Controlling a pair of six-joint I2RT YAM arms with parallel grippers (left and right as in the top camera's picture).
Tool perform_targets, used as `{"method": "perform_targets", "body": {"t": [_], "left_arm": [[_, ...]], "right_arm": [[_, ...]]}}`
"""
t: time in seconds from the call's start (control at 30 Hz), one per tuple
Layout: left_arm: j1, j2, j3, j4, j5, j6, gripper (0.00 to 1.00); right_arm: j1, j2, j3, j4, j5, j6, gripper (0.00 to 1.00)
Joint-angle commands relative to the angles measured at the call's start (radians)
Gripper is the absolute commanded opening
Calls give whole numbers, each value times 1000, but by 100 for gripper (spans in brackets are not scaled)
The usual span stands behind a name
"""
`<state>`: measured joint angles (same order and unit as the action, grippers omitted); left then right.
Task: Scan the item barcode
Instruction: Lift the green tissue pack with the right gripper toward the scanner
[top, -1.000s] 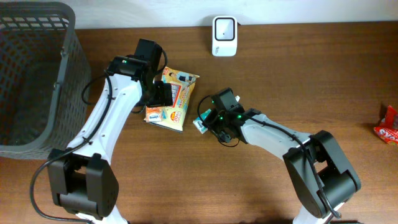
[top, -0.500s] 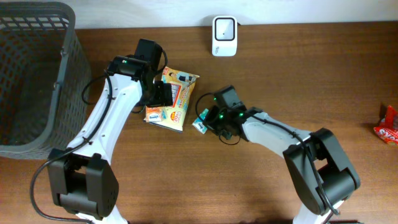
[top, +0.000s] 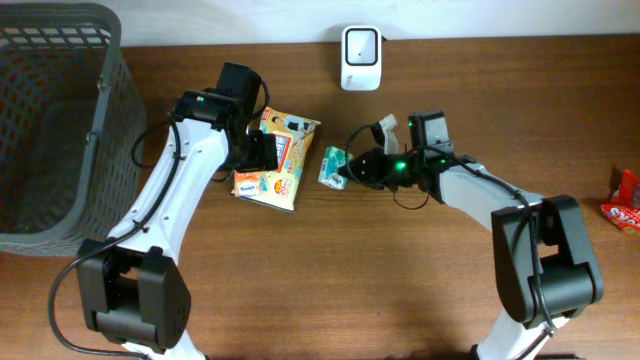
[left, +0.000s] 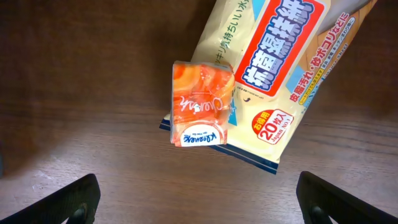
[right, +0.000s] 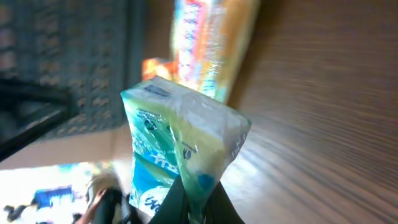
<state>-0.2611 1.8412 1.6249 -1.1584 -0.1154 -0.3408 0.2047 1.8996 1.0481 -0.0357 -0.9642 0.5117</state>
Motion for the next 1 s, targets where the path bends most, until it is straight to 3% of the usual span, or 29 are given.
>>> {"method": "perform_targets", "body": {"t": [0.0, 0.17, 0.4, 0.73, 0.97], "left_arm": [[1, -3, -5, 2, 6, -11, 99], [1, -3, -5, 2, 6, -11, 99], [1, -3, -5, 2, 6, -11, 99], [1, -3, -5, 2, 6, -11, 99], [1, -3, -5, 2, 6, -11, 99]], "right_arm": [[-16, 9, 1, 71, -224, -64, 4], [-16, 9, 1, 380, -494, -46, 4], [-21, 9, 1, 632, -510, 192, 4], [-96, 9, 1, 855, -510, 468, 4], [-120, 9, 1, 863, -545, 478, 4]]}}
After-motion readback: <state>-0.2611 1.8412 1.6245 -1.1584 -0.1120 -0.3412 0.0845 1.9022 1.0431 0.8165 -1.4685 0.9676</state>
